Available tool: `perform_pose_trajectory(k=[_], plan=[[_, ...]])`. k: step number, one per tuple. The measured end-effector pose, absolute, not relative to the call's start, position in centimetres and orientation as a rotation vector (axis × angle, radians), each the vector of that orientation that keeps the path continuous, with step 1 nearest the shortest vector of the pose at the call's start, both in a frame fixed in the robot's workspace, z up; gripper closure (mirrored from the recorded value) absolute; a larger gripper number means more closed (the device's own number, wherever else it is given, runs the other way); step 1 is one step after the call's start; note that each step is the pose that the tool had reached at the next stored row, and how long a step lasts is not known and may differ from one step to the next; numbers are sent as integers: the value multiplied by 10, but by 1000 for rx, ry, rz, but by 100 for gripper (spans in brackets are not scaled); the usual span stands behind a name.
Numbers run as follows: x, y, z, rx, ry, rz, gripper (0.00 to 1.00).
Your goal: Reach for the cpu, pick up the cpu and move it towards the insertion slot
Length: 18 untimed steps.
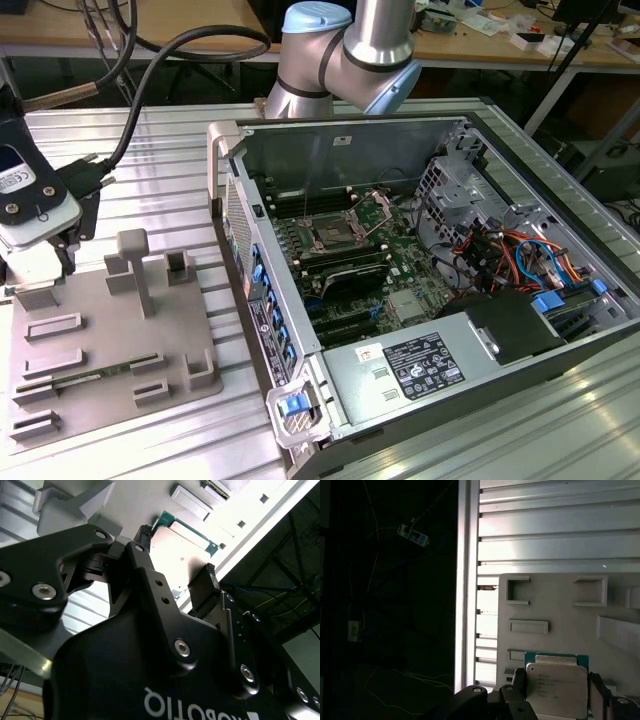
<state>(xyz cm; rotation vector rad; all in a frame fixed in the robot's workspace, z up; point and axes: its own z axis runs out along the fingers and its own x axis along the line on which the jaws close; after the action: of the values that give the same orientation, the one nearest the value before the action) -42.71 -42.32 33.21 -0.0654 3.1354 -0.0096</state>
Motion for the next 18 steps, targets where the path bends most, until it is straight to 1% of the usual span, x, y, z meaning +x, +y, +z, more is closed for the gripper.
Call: perform_pose_trajectory(k=[18], plan=[[-427, -423, 347, -65, 3135, -10, 45]])
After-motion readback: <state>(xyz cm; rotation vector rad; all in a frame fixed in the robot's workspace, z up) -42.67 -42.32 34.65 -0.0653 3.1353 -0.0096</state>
